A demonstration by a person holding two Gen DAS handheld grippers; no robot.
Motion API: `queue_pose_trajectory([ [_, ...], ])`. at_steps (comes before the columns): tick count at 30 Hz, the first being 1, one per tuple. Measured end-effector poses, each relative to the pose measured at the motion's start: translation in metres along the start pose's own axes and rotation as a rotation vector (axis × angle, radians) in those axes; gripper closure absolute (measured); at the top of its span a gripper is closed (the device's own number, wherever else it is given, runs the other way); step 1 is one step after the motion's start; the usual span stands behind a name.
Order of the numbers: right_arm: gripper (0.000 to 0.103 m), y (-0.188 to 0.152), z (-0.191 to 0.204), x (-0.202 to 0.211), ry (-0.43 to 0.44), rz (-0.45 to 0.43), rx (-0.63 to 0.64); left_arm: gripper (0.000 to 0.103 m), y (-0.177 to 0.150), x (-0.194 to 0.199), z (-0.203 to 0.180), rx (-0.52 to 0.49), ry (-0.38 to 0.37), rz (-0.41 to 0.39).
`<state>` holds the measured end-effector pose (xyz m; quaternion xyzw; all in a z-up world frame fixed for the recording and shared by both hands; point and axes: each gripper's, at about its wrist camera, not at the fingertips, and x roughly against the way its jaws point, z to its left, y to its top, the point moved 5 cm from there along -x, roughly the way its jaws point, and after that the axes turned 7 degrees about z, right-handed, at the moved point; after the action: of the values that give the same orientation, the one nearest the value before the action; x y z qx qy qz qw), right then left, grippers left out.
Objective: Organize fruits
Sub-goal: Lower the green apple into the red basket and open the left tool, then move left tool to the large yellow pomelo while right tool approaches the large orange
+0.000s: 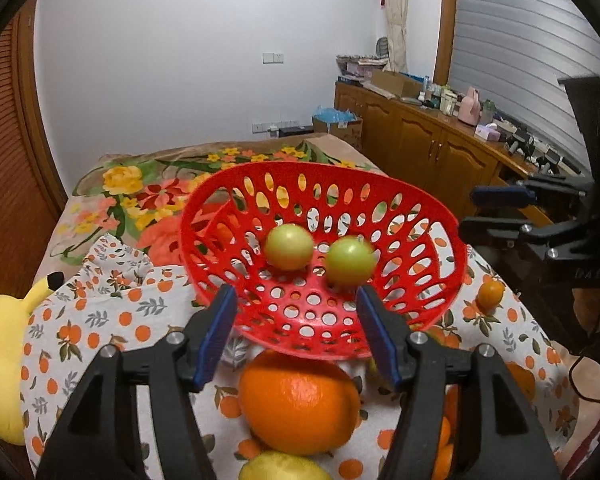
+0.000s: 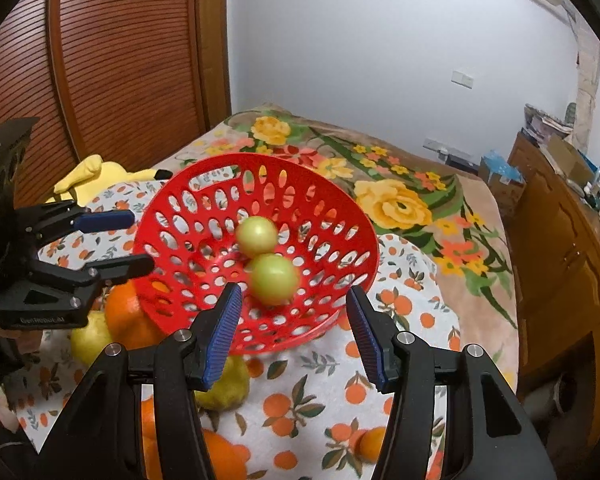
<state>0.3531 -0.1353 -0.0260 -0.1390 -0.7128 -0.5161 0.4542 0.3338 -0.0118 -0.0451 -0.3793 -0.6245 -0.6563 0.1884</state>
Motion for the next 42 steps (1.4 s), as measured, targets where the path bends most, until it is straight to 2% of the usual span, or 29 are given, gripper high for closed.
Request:
queue_pose_trajectory([
  [6,0.047,-0.020,0.014,0.018,0.005,-0.025,-0.022,0.035,-0.019,0.026,0.006,0.016,0.008,-0.031],
  [9,0.042,-0.033,0.020,0.025,0.008,-0.037,-0.045,0.034,-0.031,0.036,0.006,0.014,0.009,-0.036],
  [15,0.040,-0.059,0.029,0.035,0.011,-0.051,-0.100,0.028,-0.057,0.050,0.008,0.037,-0.013,-0.040],
  [18,0.039,-0.069,0.031,0.040,0.005,-0.054,-0.110,0.022,-0.071,0.051,0.008,0.047,-0.021,-0.032],
  [24,0.036,-0.086,0.036,0.047,0.007,-0.065,-0.138,0.022,-0.092,0.050,0.005,0.056,-0.031,-0.010],
  [34,0.034,-0.103,0.039,0.035,0.002,-0.065,-0.165,0.022,-0.115,0.045,0.007,0.088,-0.004,0.029],
  [42,0.031,-0.113,0.047,0.028,0.043,-0.056,-0.176,0.022,-0.123,0.031,0.006,0.117,0.002,0.069],
])
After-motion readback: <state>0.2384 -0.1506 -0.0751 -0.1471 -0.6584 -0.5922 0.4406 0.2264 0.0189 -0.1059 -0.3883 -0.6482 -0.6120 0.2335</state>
